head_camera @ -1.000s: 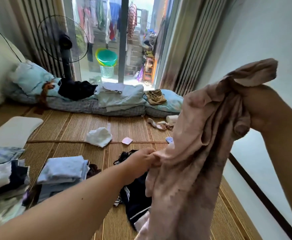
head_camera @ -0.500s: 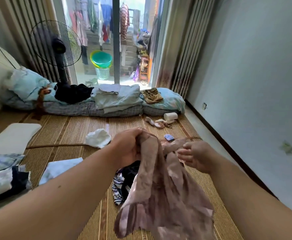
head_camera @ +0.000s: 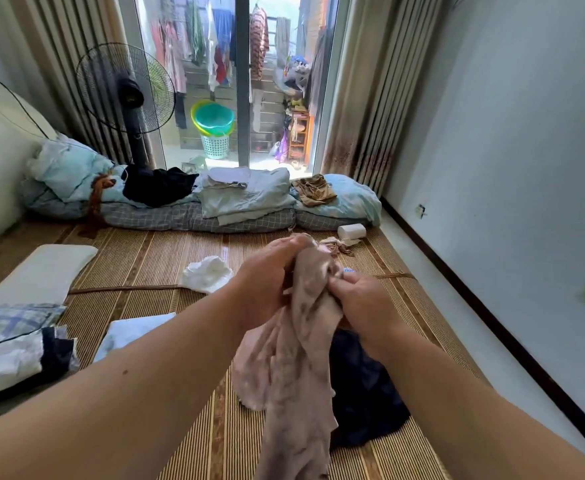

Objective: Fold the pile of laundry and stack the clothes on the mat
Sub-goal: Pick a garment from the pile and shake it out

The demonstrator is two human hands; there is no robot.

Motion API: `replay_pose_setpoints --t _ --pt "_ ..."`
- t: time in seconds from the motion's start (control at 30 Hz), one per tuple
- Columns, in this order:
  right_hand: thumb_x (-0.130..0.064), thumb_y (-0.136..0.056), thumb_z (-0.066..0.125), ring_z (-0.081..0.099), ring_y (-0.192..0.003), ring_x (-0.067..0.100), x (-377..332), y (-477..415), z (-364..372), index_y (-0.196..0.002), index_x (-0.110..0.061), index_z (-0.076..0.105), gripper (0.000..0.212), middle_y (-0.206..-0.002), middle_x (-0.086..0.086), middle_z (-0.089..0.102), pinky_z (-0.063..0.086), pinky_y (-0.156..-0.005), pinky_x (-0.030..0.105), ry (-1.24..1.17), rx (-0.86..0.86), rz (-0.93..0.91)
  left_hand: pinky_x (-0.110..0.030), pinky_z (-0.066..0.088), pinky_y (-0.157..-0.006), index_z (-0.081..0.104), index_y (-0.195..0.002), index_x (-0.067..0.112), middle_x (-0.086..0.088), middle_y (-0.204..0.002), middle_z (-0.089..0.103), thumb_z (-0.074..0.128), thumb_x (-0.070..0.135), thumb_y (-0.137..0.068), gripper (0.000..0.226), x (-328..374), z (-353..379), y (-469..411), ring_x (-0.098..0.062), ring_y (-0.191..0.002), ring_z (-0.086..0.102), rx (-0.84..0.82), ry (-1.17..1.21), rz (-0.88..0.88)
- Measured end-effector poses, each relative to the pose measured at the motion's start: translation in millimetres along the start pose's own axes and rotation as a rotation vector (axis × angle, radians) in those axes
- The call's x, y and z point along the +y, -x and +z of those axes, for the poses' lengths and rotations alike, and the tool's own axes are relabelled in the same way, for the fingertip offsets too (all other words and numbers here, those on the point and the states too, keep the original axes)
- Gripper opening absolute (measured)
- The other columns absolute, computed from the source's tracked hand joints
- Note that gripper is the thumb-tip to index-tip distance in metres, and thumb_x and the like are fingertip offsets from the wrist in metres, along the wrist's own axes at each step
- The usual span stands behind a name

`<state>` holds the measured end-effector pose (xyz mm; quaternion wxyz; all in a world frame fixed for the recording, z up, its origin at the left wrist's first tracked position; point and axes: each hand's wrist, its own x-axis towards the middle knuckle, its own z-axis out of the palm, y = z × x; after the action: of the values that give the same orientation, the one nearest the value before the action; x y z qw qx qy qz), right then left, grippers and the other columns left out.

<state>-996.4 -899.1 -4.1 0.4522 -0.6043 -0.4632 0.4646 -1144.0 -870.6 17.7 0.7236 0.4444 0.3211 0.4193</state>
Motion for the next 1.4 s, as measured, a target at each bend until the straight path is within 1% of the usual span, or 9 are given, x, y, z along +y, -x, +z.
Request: replay_pose_setpoints --t 0.23,0.37,0.43,0.6,0.7,0.83,1.07,1.17,1.4 --pt "-0.017 -0.091 0.061 0.070 -0.092 0.032 -53 -15 20 -0.092 -0.008 0.070 0.012 -0.094 0.015 0.073 0.056 -0.085 0.053 -0.368 0.218 0.068 -0.030 0.056 -0.085 0.032 -0.143 0.029 0.002 -0.114 0.065 0.081 0.042 -0.051 0.105 -22 -9 6 -0.011 -0.101 0.066 0.180 -0.620 0.182" --pt "-0.018 -0.092 0.060 0.071 -0.090 0.031 -64 -19 24 -0.099 -0.008 0.067 0.014 -0.101 0.016 0.073 0.055 -0.083 0.056 -0.444 0.181 0.061 -0.011 0.042 -0.061 0.054 -0.107 0.028 0.010 -0.094 0.057 0.066 0.046 -0.057 0.054 -24 -19 5 0.001 -0.078 0.054 0.407 -0.943 0.443" --pt "-0.018 -0.091 0.060 0.070 -0.091 0.031 -63 -21 21 -0.093 -0.011 0.066 0.010 -0.101 0.016 0.072 0.055 -0.083 0.058 -0.397 0.204 0.026 -0.016 0.044 -0.059 0.066 -0.082 0.023 0.009 -0.075 0.065 0.064 0.028 -0.075 0.009 -20 -21 2 -0.004 -0.066 0.057 0.377 -0.743 0.423" --pt "-0.024 -0.090 0.061 0.067 -0.086 0.019 -40 -18 5 -0.088 -0.029 0.062 0.005 -0.087 -0.006 0.069 0.055 -0.073 0.029 0.125 0.518 -0.343 -0.038 0.056 -0.079 0.071 -0.091 0.013 -0.012 -0.089 0.072 0.054 0.011 -0.097 0.018 -7 -31 -1 -0.025 -0.080 0.068 0.308 -0.040 0.112" --pt "-0.031 -0.080 0.077 0.060 -0.096 0.004 -31 -8 1 -0.115 -0.034 0.056 0.041 -0.112 -0.016 0.062 0.047 -0.078 0.011 0.365 0.235 -0.583 -0.037 0.059 -0.067 0.072 -0.083 0.007 -0.015 -0.081 0.073 0.059 0.017 -0.095 0.021 -4 -36 -2 -0.026 -0.068 0.070 0.336 -0.065 0.003" --pt "-0.031 -0.071 0.084 0.040 -0.133 0.017 -30 -10 14 -0.145 -0.027 0.041 0.086 -0.145 0.000 0.046 0.032 -0.113 0.035 0.829 -0.137 -0.735 -0.052 0.049 -0.093 0.071 -0.099 0.000 -0.030 -0.104 0.068 0.063 0.019 -0.091 0.021 -6 -31 -1 -0.041 -0.093 0.066 0.212 -0.210 -0.078" --pt "-0.025 -0.083 0.070 0.058 -0.072 -0.005 -35 -20 14 -0.084 -0.026 0.078 0.008 -0.073 -0.016 0.070 0.037 -0.062 0.003 0.804 -0.026 -0.596 -0.030 0.047 -0.063 0.059 -0.070 0.020 0.001 -0.067 0.060 0.064 0.030 -0.067 0.011 -5 -37 6 -0.017 -0.065 0.056 0.040 -0.642 -0.065" --pt "-0.020 -0.080 0.070 0.058 -0.062 -0.004 -41 -20 18 -0.063 -0.027 0.067 0.018 -0.058 -0.019 0.062 0.036 -0.052 0.008 0.632 0.035 -0.550 -0.039 0.049 -0.065 0.054 -0.066 0.019 0.002 -0.068 0.060 0.057 0.030 -0.073 0.013 -11 -40 6 -0.022 -0.068 0.058 0.223 -1.056 0.101" --pt "-0.023 -0.080 0.071 0.056 -0.052 0.001 -63 -28 7 -0.063 -0.022 0.066 0.018 -0.053 -0.014 0.060 0.039 -0.049 0.021 0.550 0.223 -0.511 -0.026 0.028 -0.051 0.046 -0.061 0.025 0.011 -0.065 0.048 0.052 0.019 -0.084 0.024 -17 -75 -5 -0.009 -0.059 0.045 0.601 -1.343 0.230"
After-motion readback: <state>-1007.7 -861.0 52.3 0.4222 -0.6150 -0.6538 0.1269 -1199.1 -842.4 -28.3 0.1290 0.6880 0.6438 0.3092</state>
